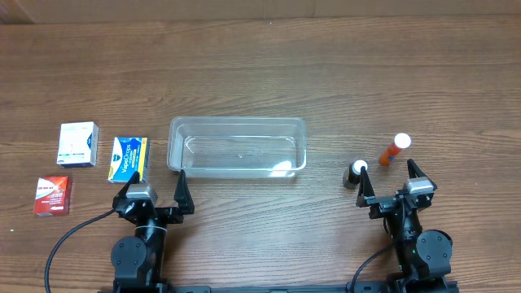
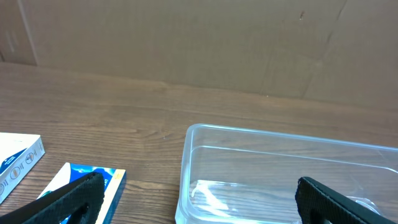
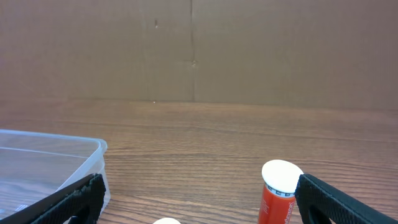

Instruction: Pack container

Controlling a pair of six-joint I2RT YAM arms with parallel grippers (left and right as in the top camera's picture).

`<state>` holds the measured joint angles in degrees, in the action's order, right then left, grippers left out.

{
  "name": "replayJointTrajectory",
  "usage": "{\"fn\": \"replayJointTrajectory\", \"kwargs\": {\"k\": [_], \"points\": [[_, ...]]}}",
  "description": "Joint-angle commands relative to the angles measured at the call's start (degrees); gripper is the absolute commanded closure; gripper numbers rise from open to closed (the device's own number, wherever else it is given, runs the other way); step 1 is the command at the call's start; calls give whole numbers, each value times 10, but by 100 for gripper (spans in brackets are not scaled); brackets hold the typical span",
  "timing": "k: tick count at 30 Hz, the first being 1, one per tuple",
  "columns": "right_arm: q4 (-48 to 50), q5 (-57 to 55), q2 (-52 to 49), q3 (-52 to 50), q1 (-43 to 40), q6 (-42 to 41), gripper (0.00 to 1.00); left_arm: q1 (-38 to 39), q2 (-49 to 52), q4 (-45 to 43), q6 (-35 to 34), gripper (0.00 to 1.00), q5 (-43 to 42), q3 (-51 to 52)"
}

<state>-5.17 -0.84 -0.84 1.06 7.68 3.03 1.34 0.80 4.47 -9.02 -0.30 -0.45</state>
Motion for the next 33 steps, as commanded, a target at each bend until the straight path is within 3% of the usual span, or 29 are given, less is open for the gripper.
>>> {"fn": "replayJointTrajectory", "kwargs": {"k": [1, 18, 25, 33], "points": [[3, 1, 7, -6, 1, 0, 0, -7, -5, 0, -4, 0, -8, 1], [13, 10, 7, -6, 1, -2, 0, -7, -5, -3, -4, 0, -5, 1], [2, 10, 3, -4, 1, -104, 0, -7, -5, 6, -26, 0, -7, -3], [-79, 17, -22, 65, 1, -106, 0, -6, -5, 152, -49, 0, -9, -106]]}}
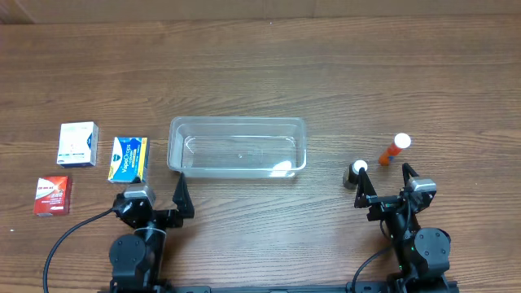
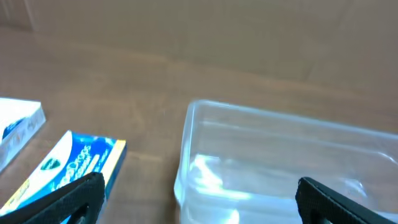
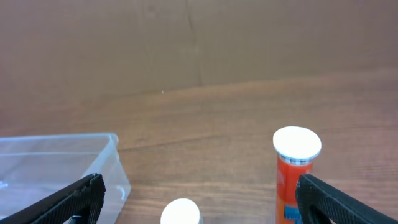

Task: Pack container
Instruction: 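Move the right gripper down over the small black bottle and grasp it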

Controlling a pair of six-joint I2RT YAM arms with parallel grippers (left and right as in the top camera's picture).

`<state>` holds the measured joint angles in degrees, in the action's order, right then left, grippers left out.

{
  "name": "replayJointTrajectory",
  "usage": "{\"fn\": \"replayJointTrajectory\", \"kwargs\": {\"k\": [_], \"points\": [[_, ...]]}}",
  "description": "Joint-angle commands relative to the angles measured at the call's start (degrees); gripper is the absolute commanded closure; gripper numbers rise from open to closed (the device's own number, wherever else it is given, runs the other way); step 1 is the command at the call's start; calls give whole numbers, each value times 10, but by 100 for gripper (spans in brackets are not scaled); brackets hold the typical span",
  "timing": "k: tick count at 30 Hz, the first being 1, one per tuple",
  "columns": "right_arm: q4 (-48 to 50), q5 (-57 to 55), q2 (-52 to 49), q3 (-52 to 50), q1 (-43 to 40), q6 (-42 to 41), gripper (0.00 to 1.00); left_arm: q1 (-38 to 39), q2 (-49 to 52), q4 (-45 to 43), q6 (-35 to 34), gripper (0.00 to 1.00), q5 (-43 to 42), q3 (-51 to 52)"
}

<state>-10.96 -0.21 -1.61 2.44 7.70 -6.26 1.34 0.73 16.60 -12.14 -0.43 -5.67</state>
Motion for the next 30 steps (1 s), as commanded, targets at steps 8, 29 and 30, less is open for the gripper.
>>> {"fn": "replayJointTrajectory", "kwargs": {"k": [8, 29, 30], "points": [[-139, 19, -124, 216, 1, -13, 0, -6, 54, 122, -16, 0, -9, -198], [-592, 102, -577, 641, 1, -13, 0, -6, 458, 489, -16, 0, -10, -603], [-613, 112, -600, 651, 1, -13, 0, -6, 473, 508, -16, 0, -11, -614]]}}
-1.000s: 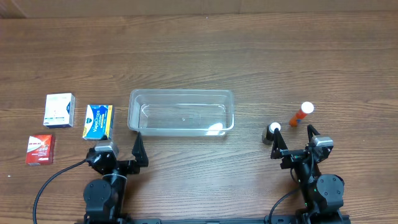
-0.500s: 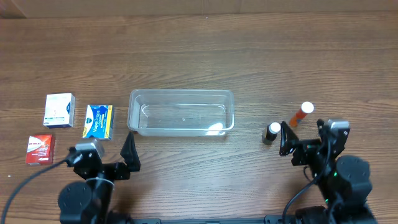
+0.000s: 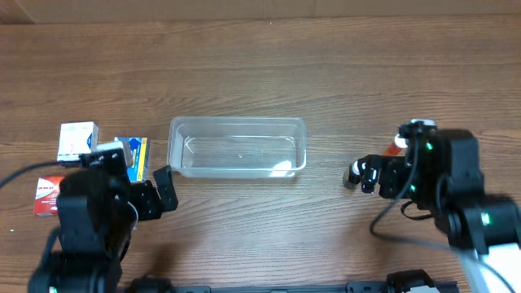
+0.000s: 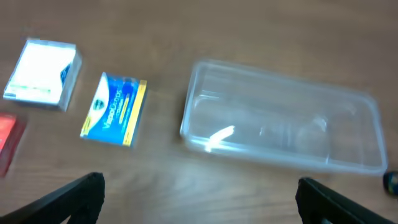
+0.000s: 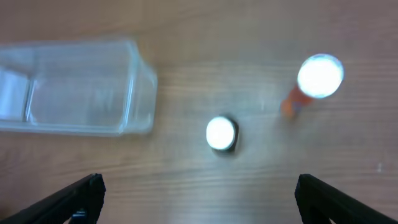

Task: Pack container
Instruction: 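Move the right gripper down over the small black bottle and grasp it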

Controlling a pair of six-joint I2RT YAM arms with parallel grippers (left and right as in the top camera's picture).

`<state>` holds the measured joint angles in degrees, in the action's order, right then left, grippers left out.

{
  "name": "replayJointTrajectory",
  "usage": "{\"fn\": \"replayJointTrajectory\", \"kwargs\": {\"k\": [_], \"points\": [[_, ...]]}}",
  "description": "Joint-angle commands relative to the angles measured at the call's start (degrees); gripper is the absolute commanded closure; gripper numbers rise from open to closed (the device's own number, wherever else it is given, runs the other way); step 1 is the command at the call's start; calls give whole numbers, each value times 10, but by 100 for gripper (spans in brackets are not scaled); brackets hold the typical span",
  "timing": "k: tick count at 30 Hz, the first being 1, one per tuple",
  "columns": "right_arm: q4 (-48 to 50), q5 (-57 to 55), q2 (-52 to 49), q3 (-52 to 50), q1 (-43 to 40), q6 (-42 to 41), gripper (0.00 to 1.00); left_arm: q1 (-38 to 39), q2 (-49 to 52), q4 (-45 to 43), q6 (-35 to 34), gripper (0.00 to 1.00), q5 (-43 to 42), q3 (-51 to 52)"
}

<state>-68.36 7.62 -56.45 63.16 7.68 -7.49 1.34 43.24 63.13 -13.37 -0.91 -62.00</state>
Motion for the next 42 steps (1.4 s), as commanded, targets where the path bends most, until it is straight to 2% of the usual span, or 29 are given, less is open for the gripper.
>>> {"fn": "replayJointTrajectory", "kwargs": {"k": [1, 6, 13, 19, 27, 42], "points": [[-51, 41, -68, 48, 1, 0, 0, -6, 62, 59, -4, 0, -7, -59], [-58, 65, -136, 48, 1, -1, 0, -6, 115, 95, -4, 0, -6, -68], [-35, 42, -180, 48, 1, -37, 0, -6, 147, 95, -4, 0, -7, -68], [-20, -2, -216, 47, 1, -63, 0, -6, 160, 94, -4, 0, -6, -68], [-3, -5, -284, 47, 1, -63, 0, -6, 165, 95, -4, 0, -6, -68], [28, -31, -306, 46, 1, -62, 0, -6, 167, 94, -4, 0, -6, -68]]}}
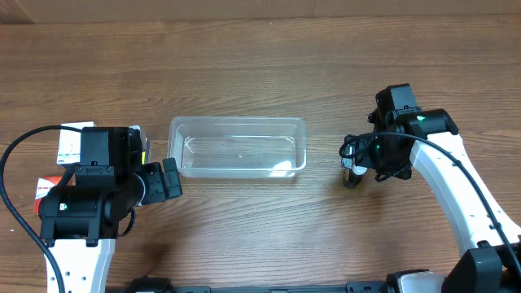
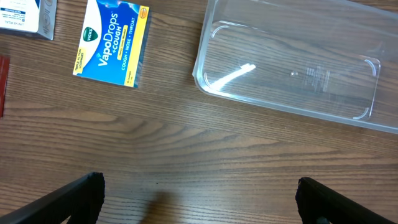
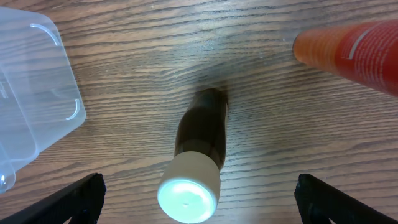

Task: Pack container
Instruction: 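Move the right gripper down over the small black bottle and grasp it, then carry the black bottle with the right gripper into the container's right end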

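A clear, empty plastic container (image 1: 237, 146) sits mid-table and shows at the top right of the left wrist view (image 2: 292, 62). A blue and yellow cough drops box (image 2: 111, 42) lies to its left. My left gripper (image 2: 199, 202) hangs open over bare wood in front of them and shows in the overhead view (image 1: 163, 183). Right of the container stands a small dark bottle with a white cap (image 3: 198, 158). My right gripper (image 3: 199, 202) is open just above it, the cap between the fingers. An orange tube (image 3: 354, 50) stands beyond.
A white box (image 1: 72, 142) and a red box (image 1: 45, 191) lie at the far left, partly under my left arm. The container's corner (image 3: 31, 93) is close to the left of the dark bottle. A cardboard wall lines the table's far edge.
Both wrist cameras are lower and closer to the table. My right gripper is now centred over the dark bottle. My left gripper is nearer to the cough drops box and the container's front edge.
Both arms first sat folded at the table's near edge, grippers open and looking level at the container and the bottles. Then they tilted slightly. Later both were raised and looking down. Now the right hangs over the dark bottle, the left before the container.
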Controlling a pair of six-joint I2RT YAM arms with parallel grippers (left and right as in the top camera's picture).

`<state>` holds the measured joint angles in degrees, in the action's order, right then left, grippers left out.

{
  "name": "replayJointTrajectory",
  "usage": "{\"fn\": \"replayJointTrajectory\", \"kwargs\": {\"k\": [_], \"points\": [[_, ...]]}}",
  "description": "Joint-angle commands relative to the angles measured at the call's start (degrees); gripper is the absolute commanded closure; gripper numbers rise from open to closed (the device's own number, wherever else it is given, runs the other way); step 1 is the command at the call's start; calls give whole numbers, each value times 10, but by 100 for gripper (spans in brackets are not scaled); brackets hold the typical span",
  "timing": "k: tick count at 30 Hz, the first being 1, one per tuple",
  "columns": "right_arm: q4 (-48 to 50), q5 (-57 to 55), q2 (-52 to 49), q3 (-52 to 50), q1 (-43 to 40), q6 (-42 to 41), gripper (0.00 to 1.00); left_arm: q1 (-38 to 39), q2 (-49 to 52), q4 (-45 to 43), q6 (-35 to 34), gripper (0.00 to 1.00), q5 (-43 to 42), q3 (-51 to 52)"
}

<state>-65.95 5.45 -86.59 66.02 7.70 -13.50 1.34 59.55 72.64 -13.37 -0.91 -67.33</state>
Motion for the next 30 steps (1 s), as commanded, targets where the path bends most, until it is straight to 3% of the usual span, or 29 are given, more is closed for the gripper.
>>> {"fn": "replayJointTrajectory", "kwargs": {"k": [1, 15, 24, 27, 30], "points": [[5, -9, -7, 16, 1, -2, 0, -6, 4, -1, -4, 0, -6, -15], [14, -11, -33, 14, 1, 0, 7, -6, 4, -5, -4, 0, -6, -15], [6, -11, -33, 14, 1, -1, 31, -6, 4, -5, -4, 0, -6, -15], [4, -11, -33, 14, 1, -1, 47, -6, 4, -5, -4, 0, -6, -15], [2, -11, -33, 14, 1, 0, 50, -6, 4, -5, -4, 0, -6, -15]]}}
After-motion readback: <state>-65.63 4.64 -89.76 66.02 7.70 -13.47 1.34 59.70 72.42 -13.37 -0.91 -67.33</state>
